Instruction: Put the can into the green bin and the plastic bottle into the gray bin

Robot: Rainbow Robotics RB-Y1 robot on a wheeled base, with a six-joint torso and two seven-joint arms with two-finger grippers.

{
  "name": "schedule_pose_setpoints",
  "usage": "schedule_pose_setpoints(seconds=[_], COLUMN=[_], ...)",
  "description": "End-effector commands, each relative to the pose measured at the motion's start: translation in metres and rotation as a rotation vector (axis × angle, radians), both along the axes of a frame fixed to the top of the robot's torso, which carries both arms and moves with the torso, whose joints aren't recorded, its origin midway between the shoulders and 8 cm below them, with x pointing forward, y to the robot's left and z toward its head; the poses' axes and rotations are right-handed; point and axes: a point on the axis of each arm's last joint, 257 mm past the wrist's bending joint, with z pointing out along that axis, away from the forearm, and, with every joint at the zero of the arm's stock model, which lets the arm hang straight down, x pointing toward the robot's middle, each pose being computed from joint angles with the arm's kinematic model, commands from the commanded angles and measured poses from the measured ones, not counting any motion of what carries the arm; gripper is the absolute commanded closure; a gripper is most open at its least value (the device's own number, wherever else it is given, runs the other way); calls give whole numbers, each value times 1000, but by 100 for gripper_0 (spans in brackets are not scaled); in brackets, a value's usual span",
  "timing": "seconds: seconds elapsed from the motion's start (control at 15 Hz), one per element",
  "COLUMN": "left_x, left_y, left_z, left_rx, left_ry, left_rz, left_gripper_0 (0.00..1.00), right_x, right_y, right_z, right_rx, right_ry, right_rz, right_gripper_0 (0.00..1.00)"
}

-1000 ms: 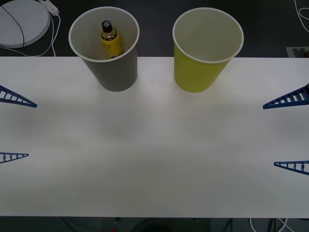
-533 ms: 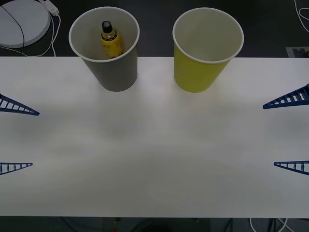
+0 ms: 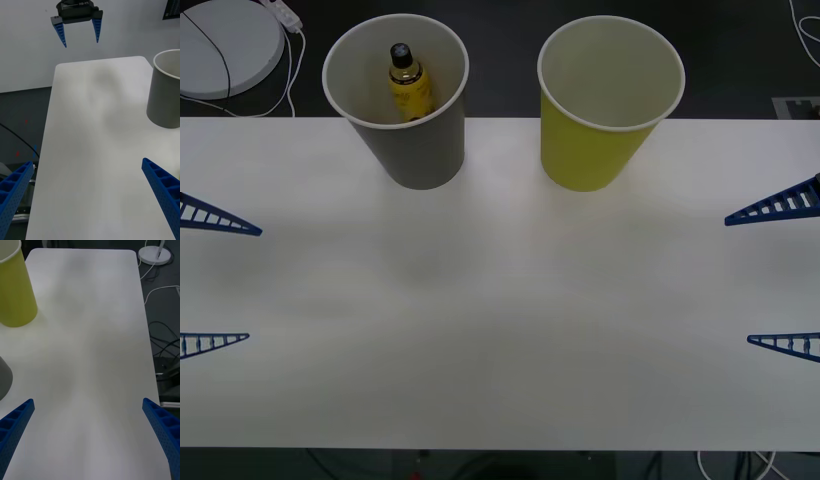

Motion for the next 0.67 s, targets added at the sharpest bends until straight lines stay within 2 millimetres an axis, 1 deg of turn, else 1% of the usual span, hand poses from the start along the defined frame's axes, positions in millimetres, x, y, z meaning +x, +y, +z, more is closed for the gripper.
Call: schedule_pose_setpoints(seconds=[0.07, 0.27, 0.67], left_x=[-2, -9, -9], left_y=[-2, -7, -7], left_z=[0, -2, -2], left_rx=[-6, 5, 8], left_ry=[10, 14, 13], left_rz=[-5, -36, -37], left_gripper_0=[0, 0, 0], right_x=[0, 0, 0], right_y=[0, 0, 0], right_z=[0, 0, 0], right_rx=[0, 0, 0], right_ry=[0, 0, 0], right_rz=[0, 0, 0], right_gripper_0=[0, 0, 0])
